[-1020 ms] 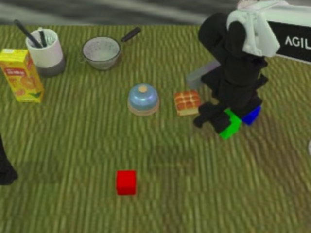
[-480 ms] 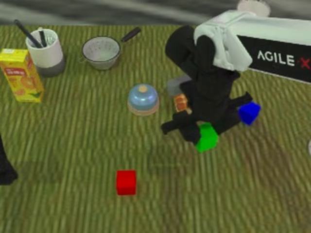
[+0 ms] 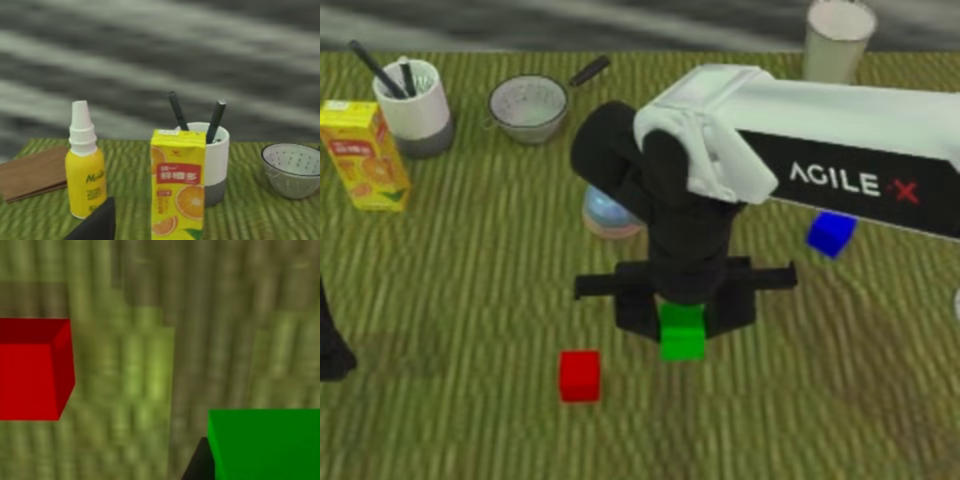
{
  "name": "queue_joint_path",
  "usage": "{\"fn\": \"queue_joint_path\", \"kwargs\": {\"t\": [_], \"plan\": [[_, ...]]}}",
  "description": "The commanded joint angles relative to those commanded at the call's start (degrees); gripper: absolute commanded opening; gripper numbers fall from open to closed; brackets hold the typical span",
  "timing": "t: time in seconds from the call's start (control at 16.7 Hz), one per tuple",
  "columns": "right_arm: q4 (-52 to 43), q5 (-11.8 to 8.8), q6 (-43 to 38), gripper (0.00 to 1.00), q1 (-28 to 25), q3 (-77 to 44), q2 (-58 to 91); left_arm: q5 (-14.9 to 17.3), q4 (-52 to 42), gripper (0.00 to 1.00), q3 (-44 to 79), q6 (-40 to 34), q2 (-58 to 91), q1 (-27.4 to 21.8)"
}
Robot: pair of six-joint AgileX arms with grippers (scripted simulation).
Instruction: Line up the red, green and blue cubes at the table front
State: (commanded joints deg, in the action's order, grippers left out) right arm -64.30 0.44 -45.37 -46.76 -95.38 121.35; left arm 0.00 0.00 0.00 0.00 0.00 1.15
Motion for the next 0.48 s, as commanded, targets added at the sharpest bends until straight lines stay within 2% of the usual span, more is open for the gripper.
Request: {"fn": "queue_joint_path", "kwargs": {"t": [0.18,0.48], "plan": [[0.1,0.1,-3.9,0.0,-1.7,0.2,-0.9,0.0,0.0,1.0,0.0,0.0,0.0,0.0],[0.4,0.0,-4.0,0.0,-1.5,0.3,-0.6,0.0,0.0,1.0,0.0,0.0,0.0,0.0]]}}
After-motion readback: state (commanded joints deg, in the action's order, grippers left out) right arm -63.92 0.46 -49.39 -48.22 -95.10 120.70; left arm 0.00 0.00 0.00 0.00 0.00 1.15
